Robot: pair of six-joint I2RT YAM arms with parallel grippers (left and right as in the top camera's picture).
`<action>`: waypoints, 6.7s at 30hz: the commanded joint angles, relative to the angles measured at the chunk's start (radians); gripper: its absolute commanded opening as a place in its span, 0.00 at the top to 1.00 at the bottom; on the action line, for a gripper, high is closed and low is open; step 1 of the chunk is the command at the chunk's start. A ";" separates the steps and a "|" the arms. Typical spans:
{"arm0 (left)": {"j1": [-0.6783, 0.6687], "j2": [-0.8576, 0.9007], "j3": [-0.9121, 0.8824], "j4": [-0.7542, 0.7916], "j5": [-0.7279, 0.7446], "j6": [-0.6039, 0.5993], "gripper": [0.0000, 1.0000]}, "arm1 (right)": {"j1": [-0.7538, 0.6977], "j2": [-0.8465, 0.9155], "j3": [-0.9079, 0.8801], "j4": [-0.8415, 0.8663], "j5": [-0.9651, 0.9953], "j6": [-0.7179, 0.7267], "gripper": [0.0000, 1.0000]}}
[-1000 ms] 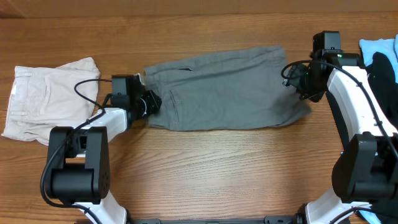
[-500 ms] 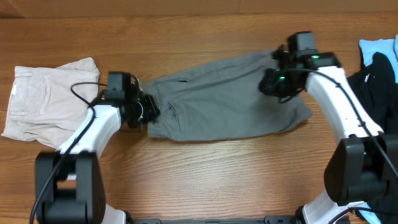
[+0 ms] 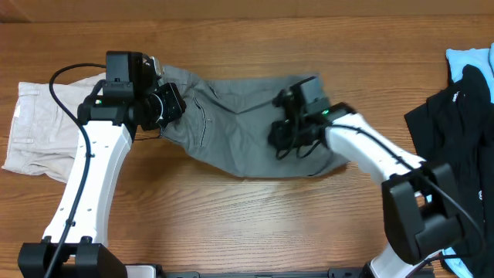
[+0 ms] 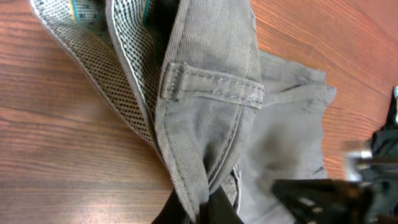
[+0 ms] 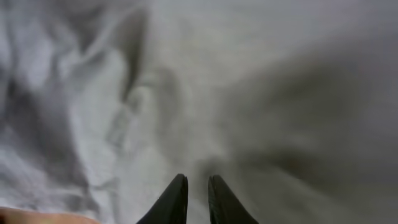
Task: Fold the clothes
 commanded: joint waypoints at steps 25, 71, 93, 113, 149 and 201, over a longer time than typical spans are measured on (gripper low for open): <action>-0.121 -0.038 0.051 -0.036 0.140 0.023 0.96 | 0.161 0.122 0.010 0.213 -0.023 0.168 0.70; -0.459 0.206 0.083 0.493 0.195 0.108 0.32 | -0.298 -0.016 -0.114 -0.163 0.252 0.147 0.48; -0.342 0.535 0.082 0.707 -0.047 0.070 0.32 | -0.232 -0.194 0.166 -0.458 -0.065 -0.041 0.32; -0.343 0.591 0.082 0.444 -0.019 0.055 0.68 | -0.196 -0.013 -0.142 -0.375 0.305 0.151 0.24; -0.350 0.388 0.093 0.578 -0.025 0.229 0.05 | -0.245 -0.235 0.006 -0.317 0.410 0.334 0.09; -0.119 0.363 0.114 0.355 -0.138 0.069 0.96 | -0.287 -0.235 0.006 -0.367 0.456 0.303 0.06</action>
